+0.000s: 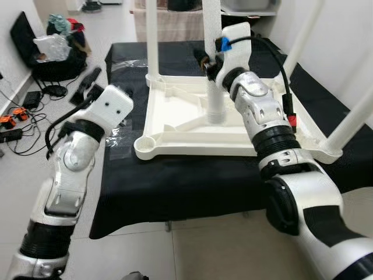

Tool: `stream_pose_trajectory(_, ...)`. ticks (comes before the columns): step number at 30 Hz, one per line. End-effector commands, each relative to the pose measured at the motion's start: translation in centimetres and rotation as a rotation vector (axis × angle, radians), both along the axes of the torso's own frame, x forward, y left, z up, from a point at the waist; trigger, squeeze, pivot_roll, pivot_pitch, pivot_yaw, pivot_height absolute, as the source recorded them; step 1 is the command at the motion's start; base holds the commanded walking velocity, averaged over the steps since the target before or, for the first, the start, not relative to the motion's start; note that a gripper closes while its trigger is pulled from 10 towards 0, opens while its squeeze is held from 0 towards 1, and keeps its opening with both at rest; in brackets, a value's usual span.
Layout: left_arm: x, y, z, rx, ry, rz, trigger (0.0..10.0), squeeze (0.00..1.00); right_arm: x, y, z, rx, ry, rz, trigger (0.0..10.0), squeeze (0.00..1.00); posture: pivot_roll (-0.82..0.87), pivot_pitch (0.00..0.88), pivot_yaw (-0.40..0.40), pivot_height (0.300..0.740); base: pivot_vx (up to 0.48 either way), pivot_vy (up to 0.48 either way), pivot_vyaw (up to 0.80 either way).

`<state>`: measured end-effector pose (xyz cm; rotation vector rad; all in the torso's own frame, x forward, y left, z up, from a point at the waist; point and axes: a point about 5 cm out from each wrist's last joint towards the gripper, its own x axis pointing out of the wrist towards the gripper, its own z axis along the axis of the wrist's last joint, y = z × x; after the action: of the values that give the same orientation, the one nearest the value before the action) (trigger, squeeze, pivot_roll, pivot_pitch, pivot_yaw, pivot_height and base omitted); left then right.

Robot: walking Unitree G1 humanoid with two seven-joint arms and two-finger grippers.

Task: Building children table

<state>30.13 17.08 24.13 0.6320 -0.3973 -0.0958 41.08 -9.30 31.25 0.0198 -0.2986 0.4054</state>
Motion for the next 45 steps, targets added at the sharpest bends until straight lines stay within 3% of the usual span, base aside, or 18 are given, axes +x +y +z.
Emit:
stream_pose_trajectory(1,-0.4,-0.4,-0.8,-0.077,0.067,-0.061,10.0,0.00,-0.4,-0.3,0.8,0.100,-0.013,0.020,0.0,0.00,0.06,0.009,-0.071,0.740,0.000,0.000,0.00)
stream_pose_trajectory(6,-0.8,-0.9,-2.2,-0.170,0.166,-0.125,10.0,0.00,-1.2,0.2,1.5,0.193,-0.034,0.055,0.0,0.00,0.06,0.010,-0.072,0.740,0.000,0.000,0.00)
stream_pose_trajectory(7,-0.9,-1.6,-2.9,-0.241,0.251,-0.193,10.0,0.00,-1.8,0.7,1.5,0.227,-0.045,0.089,0.0,0.00,0.06,0.009,-0.071,0.740,0.000,0.000,0.00)
stream_pose_trajectory(12,-0.9,-1.6,-2.9,-0.241,0.251,-0.193,10.0,0.00,-1.8,0.7,1.5,0.227,-0.045,0.089,0.0,0.00,0.06,0.009,-0.071,0.740,0.000,0.000,0.00)
stream_pose_trajectory(13,-1.1,-2.3,-3.4,-0.299,0.306,-0.263,10.0,0.00,-2.4,1.3,1.3,0.255,-0.047,0.125,0.0,0.00,0.06,0.009,-0.071,0.740,0.000,0.000,0.00)
stream_pose_trajectory(14,-1.1,-2.3,-3.4,-0.299,0.306,-0.263,10.0,0.00,-2.4,1.3,1.3,0.255,-0.047,0.125,0.0,0.00,0.06,0.009,-0.071,0.740,0.000,0.000,0.00)
stream_pose_trajectory(15,-1.2,-3.3,-3.8,-0.324,0.342,-0.327,10.0,0.00,-3.4,2.5,0.7,0.254,-0.047,0.175,0.0,0.00,0.05,0.010,-0.068,0.740,0.000,0.000,0.00)
stream_pose_trajectory(17,-1.2,-4.0,-4.0,-0.334,0.357,-0.366,10.0,0.00,-4.3,3.4,0.0,0.258,-0.037,0.221,0.0,0.00,0.05,0.012,-0.070,0.740,0.000,0.000,0.00)
stream_pose_trajectory(19,-1.2,-4.0,-4.0,-0.334,0.357,-0.366,10.0,0.00,-4.3,3.4,0.0,0.258,-0.037,0.221,0.0,0.00,0.05,0.012,-0.070,0.740,0.000,0.000,0.00)
stream_pose_trajectory(28,-1.2,-5.7,-4.2,-0.319,0.398,-0.446,10.0,0.00,-7.7,5.2,-1.7,0.312,-0.001,0.399,0.0,0.00,0.04,0.020,-0.063,0.740,0.000,0.000,0.00)
stream_pose_trajectory(44,-1.5,-6.2,-5.0,-0.310,0.479,-0.517,10.0,0.00,-9.6,5.2,-2.3,0.274,0.015,0.506,0.0,0.00,0.04,0.018,-0.063,0.740,0.000,0.000,0.00)
stream_pose_trajectory(45,-1.4,-6.2,-5.0,-0.314,0.473,-0.514,5.3,0.00,-9.8,5.2,-2.1,0.275,0.013,0.509,0.0,0.00,0.04,0.019,-0.060,0.740,0.000,0.000,0.00)
